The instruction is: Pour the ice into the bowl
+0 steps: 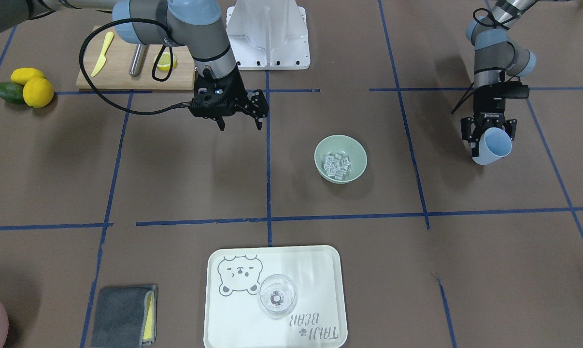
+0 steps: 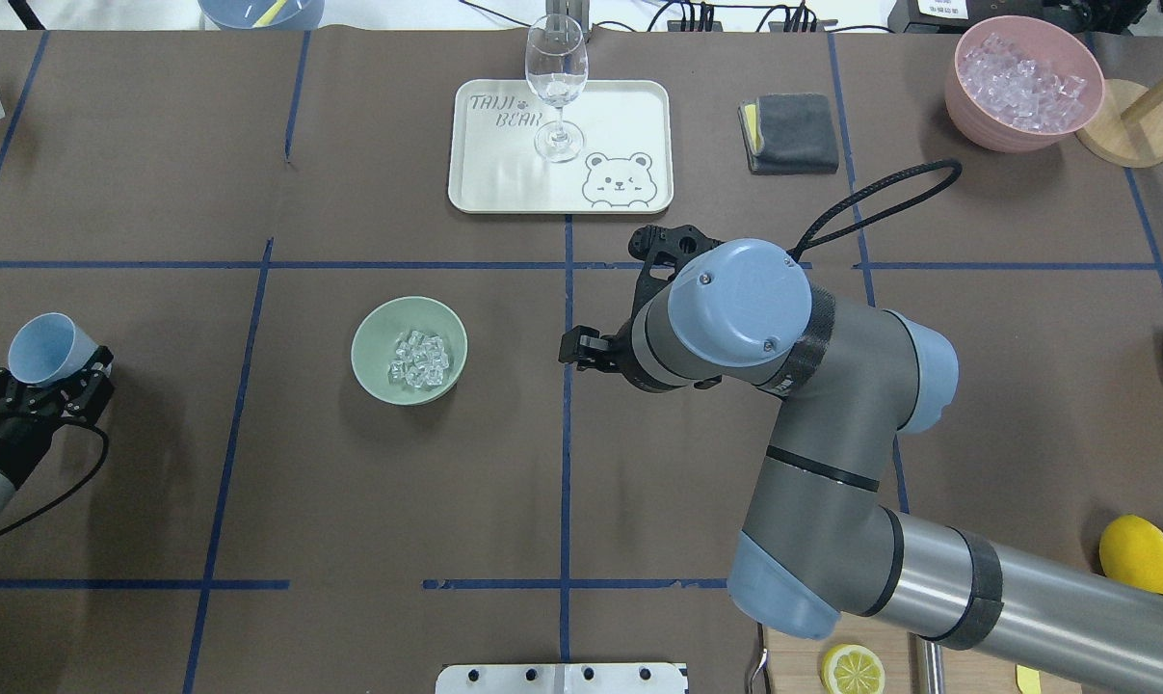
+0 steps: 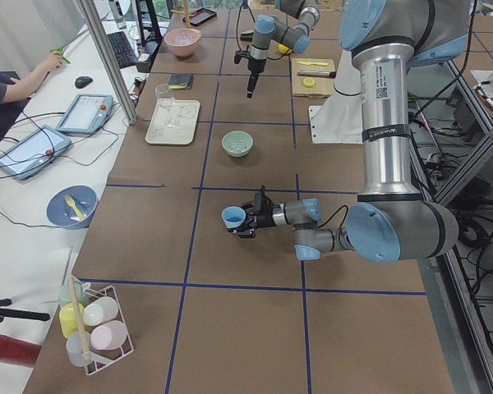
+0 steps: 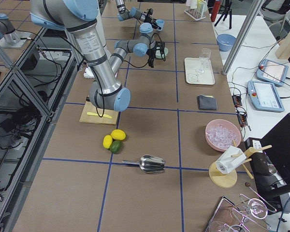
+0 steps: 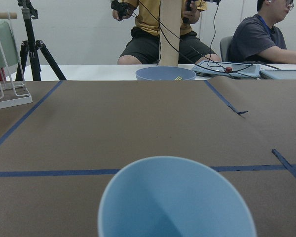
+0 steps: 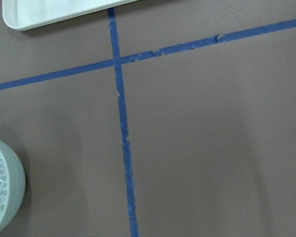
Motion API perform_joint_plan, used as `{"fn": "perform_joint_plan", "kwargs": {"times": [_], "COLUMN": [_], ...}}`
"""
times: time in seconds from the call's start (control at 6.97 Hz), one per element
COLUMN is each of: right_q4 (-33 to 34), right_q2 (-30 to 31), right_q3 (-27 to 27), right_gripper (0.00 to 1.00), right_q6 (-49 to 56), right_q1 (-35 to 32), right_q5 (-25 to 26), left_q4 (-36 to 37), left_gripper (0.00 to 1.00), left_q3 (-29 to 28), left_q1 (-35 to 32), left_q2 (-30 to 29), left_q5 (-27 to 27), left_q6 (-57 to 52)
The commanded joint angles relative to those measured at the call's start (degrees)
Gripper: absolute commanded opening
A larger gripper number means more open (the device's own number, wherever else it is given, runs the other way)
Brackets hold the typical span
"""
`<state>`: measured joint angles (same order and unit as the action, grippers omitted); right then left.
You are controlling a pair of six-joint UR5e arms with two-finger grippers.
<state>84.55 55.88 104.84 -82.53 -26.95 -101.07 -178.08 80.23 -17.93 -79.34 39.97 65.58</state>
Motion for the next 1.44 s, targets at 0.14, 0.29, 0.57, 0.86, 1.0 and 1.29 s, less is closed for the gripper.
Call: {"fn": "perform_joint_plan", "kwargs": {"times": [0.14,0.29,0.57,0.86,1.0,1.29], "right_q4": [0.0,0.0,0.0,0.0,0.0,0.09], "right_q2": [0.1,0.1,0.1,-0.07,-0.94,-8.2], "right_q3": [0.01,-0.07,-0.07,-0.07,-0.68,-8.54], "right_gripper": [1.0,1.0,1.0,1.0,1.0,1.0], "right_q6": [0.0,0.0,0.0,-0.17,-0.26,-2.96], "right_q1": [-0.03,-0.03,-0.03,0.05,0.14,0.32], "right_q5": [0.0,-0.09,-0.09,-0.09,0.0,0.09], "left_q4": [-0.07,-0.07,-0.33,-1.74,-1.74,-1.48], "left_gripper": [1.0,1.0,1.0,1.0,1.0,1.0], "left_q3": [-0.16,-0.08,0.01,0.89,2.28,7.63], "left_q1": [0.0,0.0,-0.09,-0.26,-0.26,-0.26], "left_q2": [-0.02,-0.02,0.24,2.6,3.49,8.74], "left_q5": [-0.07,-0.07,0.02,2.64,3.87,9.58], "left_q6": [0.07,0.07,-0.1,-0.72,-2.2,-4.31]}}
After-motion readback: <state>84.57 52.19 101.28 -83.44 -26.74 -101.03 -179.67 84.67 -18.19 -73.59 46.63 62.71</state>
